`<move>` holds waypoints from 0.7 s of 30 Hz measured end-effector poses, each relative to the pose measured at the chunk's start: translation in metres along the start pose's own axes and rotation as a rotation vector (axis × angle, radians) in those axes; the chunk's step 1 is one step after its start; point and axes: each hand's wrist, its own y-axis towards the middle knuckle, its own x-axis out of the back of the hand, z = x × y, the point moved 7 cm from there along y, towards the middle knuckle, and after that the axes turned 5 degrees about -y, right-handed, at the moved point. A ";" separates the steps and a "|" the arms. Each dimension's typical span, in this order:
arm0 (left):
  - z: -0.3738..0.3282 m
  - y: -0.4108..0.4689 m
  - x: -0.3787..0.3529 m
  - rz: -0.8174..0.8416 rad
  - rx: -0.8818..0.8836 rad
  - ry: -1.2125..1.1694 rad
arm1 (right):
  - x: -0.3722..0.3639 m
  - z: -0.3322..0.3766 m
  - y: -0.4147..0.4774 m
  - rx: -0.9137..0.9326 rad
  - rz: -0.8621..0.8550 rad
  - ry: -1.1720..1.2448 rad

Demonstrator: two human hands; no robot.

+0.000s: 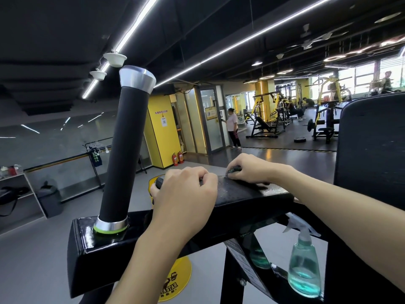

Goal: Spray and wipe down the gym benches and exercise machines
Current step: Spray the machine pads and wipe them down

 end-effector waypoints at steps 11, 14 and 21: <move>0.000 0.000 0.001 -0.006 0.010 -0.007 | 0.002 -0.004 -0.013 -0.004 -0.031 -0.032; 0.000 -0.001 0.001 -0.002 0.011 -0.003 | 0.001 -0.001 -0.014 -0.002 -0.049 -0.031; 0.001 0.000 0.000 -0.006 0.013 -0.016 | 0.008 0.003 -0.032 0.036 -0.041 0.010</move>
